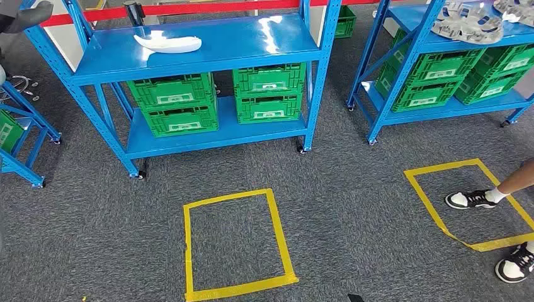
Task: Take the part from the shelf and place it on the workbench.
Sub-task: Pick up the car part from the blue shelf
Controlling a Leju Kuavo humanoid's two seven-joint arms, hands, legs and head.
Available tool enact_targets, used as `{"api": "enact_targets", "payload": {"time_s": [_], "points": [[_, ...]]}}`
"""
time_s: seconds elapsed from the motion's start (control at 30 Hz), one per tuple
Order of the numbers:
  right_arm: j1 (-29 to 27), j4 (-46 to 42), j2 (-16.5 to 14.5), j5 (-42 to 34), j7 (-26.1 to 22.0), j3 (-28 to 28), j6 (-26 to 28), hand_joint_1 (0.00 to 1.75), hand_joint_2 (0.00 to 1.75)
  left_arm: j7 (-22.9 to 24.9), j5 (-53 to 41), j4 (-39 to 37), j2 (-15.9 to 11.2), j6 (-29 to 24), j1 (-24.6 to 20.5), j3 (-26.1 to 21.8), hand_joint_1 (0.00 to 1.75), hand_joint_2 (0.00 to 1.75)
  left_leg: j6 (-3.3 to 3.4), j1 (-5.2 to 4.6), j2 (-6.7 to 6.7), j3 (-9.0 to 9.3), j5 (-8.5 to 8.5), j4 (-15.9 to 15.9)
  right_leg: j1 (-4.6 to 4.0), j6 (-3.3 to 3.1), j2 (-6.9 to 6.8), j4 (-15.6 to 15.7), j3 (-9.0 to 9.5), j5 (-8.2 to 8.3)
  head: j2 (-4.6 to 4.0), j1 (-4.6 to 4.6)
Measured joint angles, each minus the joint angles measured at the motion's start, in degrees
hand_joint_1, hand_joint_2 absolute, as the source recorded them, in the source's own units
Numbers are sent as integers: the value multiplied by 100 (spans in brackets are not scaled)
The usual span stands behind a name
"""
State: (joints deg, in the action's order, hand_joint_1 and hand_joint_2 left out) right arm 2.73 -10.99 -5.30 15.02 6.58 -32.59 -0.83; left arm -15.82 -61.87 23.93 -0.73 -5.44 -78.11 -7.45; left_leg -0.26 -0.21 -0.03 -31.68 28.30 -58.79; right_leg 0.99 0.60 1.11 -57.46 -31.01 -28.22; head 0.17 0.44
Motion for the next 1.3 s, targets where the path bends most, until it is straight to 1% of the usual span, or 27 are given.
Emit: {"api": "enact_targets", "payload": {"time_s": [0.07, 0.13, 0.17, 0.23, 0.27, 0.3, 0.33, 0.4, 0.43, 0.47, 0.5, 0.57, 0.63, 0.67, 0.73, 0.77, 0.8, 0.83, 0.87, 0.9, 0.93, 0.97, 1.07, 1.13, 1.2, 1.27, 1.3], "points": [[8, 0, 0, 1, 0, 0, 0, 0, 0, 2, -1, 6, 11, 1, -9, 10, 0, 175, 36, 23, 8, 18, -20, 52, -5, 22, -4, 2, -1, -5, 0, 0], [22, 0, 0, 2, -2, -1, 0, 0, 0, 14, -3, 14, 41, -7, -41, 41, 0, 175, 99, 60, 25, 45, -54, 128, -11, 48, -27, -205, -119, -111, 0, 3], [24, 0, 0, 3, -3, -2, -1, 0, 0, 27, 4, 13, 57, -21, -55, 67, 0, 175, 120, 72, 36, 52, -63, 148, -5, 56, -39, -486, -276, -231, 0, 5], [21, 1, -1, 3, 2, -4, -2, 0, 0, 64, 42, -9, 79, -57, -66, 128, 0, 175, 139, 75, 42, 47, -54, 151, 4, 74, -53, -1263, -735, -495, 0, 7], [19, 1, -1, 3, 5, -5, -2, 0, 0, 83, 72, -24, 90, -74, -62, 161, 0, 175, 133, 77, 40, 51, -39, 148, 12, 85, -57, -1555, -938, -532, 0, 7], [18, 1, -1, 3, 8, -7, -2, 0, 0, 101, 102, -40, 97, -90, -59, 193, 0, 175, 119, 83, 36, 63, -17, 144, 22, 94, -62, -1648, -1051, -457, 0, 7], [18, 1, 1, 4, 9, -9, -2, 0, 0, 114, 132, -52, 101, -106, -56, 224, 0, 175, 95, 94, 33, 85, 13, 135, 35, 102, -70, -1504, -1047, -269, 0, 7], [16, 1, 1, 4, 10, -16, 0, 0, 0, 138, 188, -67, 101, -133, -59, 281, 0, 175, 25, 120, 37, 139, 98, 99, 62, 126, -105, -787, -787, 186, 0, 7], [17, 6, -7, 4, 10, -24, 0, 0, 0, 151, 209, -72, 97, -145, -64, 308, 0, 175, -20, 122, 36, 153, 144, 69, 59, 118, -119, -460, -648, 298, 0, 11], [18, 11, -15, 4, 13, -33, 0, 0, 0, 168, 223, -77, 92, -157, -67, 337, 0, 175, -63, 114, 35, 157, 178, 54, 52, 95, -130, -270, -564, 324, 0, 13], [19, 16, -23, 5, 14, -45, 0, 0, 0, 184, 232, -86, 87, -169, -70, 371, 0, 175, -104, 105, 31, 155, 198, 56, 35, 53, -131, -215, -535, 270, 0, 12], [22, 21, -29, 6, 16, -65, 0, 0, 0, 210, 235, -93, 80, -190, -69, 430, 0, 175, -179, 104, 26, 174, 218, 94, 26, -55, -123, -200, -511, 219, 0, 5], [22, 22, -29, 7, 13, -81, 0, 0, 0, 231, 232, -92, 69, -210, -73, 479, 0, 175, -241, 119, 25, 120, 280, -64, 35, -155, -106, -168, -431, 171, 0, -13], [22, 22, -29, 7, 11, -89, 0, 0, 0, 254, 226, -96, 56, -221, -74, 506, 0, 175, -258, 121, 23, -28, 359, -332, 41, -199, -96, -147, -373, 139, 0, -21], [18, 22, -29, 7, 11, -99, -1, 0, 0, 317, 202, -135, 27, -233, -50, 571, 0, 175, -268, 119, 21, -539, 542, -1130, 30, -255, -74, -134, -260, 45, 0, -28], [12, 22, -29, 7, 11, -102, -1, 0, 0, 350, 189, -159, 12, -236, -16, 602, 0, 175, -266, 116, 20, -808, 565, -1464, 22, -267, -61, -132, -193, -13, 0, -29], [4, 23, -29, 7, 12, -104, -1, 0, 0, 380, 178, -184, -5, -240, 24, 634, 0, 175, -255, 115, 20, -998, 478, -1616, 12, -273, -46, -132, -115, -76, 0, -28], [-4, 23, -29, 7, 12, -107, -1, 0, 0, 406, 169, -204, -22, -244, 57, 663, 0, 175, -233, 111, 19, -1083, 258, -1535, 1, -274, -32, -132, -22, -144, 0, -28], [-10, 24, -29, 8, 12, -108, -1, 0, 0, 423, 162, -221, -40, -250, 77, 689, 0, 175, -197, 102, 17, -1068, -62, -1249, -11, -271, -21, -131, 79, -217, 0, -28], [-15, 25, -31, 8, 11, -109, -1, 0, 0, 441, 151, -237, -61, -260, 92, 712, 0, 175, -149, 83, 13, -986, -377, -877, -14, -264, -9, -121, 165, -293, 0, -26], [-13, 30, -37, 9, 9, -110, -2, 0, 0, 458, 140, -255, -85, -273, 97, 733, 0, 175, -100, 52, 11, -879, -602, -558, -22, -245, -1, -107, 248, -360, 0, -21], [-8, 34, -42, 9, 11, -110, -2, 0, 0, 479, 129, -273, -107, -285, 100, 754, 0, 175, -51, 18, 12, -770, -694, -312, -18, -215, 6, -87, 304, -410, 0, -21], [17, 42, -48, 13, 14, -122, -2, 0, 0, 521, 115, -289, -138, -308, 95, 816, 0, 175, 33, -24, 7, -568, -513, -3, -14, -111, -7, -107, 353, -390, 0, -36], [28, 42, -45, 17, 11, -136, -3, 0, 0, 518, 115, -278, -136, -317, 96, 837, 0, 175, 73, 18, -4, -425, -431, 117, -21, -58, -34, -498, 128, -202, 0, -30], [32, 42, -43, 22, 10, -144, -3, 0, 0, 520, 115, -291, -134, -321, 109, 850, 0, 175, 107, 50, -6, -250, -338, 198, -9, -6, -57, -1131, -354, -138, 0, -24], [21, 42, -39, 25, 11, -148, -3, 0, 0, 525, 115, -320, -130, -321, 145, 856, 0, 175, 112, 60, -14, -98, -212, 217, 0, 37, -68, -1588, -856, -408, 0, -16], [14, 42, -35, 25, 11, -149, -2, 0, 0, 525, 115, -332, -128, -321, 169, 858, 0, 175, 101, 67, -21, -11, -135, 217, 2, 53, -72, -1657, -1046, -568, 0, -13]]}}
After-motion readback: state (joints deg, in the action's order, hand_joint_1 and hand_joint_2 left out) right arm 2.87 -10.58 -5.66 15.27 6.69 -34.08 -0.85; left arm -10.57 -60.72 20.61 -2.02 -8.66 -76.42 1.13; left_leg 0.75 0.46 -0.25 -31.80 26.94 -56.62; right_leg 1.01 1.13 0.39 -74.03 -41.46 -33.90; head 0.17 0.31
